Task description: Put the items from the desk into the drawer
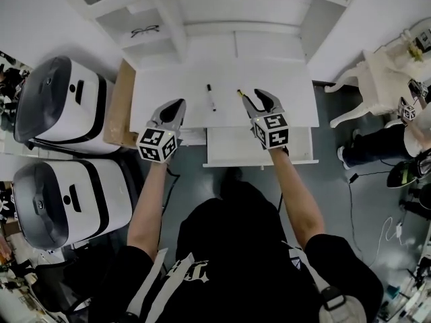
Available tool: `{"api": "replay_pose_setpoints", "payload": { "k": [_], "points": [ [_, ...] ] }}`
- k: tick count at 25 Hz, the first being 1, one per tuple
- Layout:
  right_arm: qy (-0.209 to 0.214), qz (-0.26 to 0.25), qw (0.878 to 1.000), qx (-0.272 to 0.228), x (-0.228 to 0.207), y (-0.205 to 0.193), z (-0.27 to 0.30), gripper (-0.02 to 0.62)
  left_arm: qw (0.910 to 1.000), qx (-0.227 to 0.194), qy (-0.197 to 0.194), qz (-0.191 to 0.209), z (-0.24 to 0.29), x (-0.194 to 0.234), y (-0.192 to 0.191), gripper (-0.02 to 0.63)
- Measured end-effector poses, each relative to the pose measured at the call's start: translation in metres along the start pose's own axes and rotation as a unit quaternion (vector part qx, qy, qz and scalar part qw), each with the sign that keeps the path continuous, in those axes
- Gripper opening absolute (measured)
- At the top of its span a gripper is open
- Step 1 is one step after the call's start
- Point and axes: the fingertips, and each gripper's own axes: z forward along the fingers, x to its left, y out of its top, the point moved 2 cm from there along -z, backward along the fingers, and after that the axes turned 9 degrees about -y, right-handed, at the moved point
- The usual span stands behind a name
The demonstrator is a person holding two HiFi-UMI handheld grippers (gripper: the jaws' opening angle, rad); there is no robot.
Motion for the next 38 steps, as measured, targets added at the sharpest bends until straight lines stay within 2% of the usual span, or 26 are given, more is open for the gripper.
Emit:
{"api": "replay_pose_setpoints", "payload": {
  "k": [7,19,27,38],
  "points": [
    [0.003,0.009,1.0,0.009,-0.015,-0.008,0.027,0.166,0.9999,0.015,-0.003,0.006,0.025,0.009,-0.002,0.005],
    [-0.017,0.021,0.999,0.035,-0.034,-0.03,0.053,0.166,0.9993,0.027,-0.024,0.014,0.062,0.022,-0.01,0.005],
    [-0.035,0.03,0.996,0.07,-0.01,-0.052,0.078,0.166,0.9976,0.047,-0.05,0.009,0.067,0.052,-0.033,0.005],
    [-0.053,0.041,0.988,0.137,0.044,-0.094,0.131,0.166,0.9906,0.092,-0.101,-0.001,0.06,0.108,-0.08,0.005]
  ]
}}
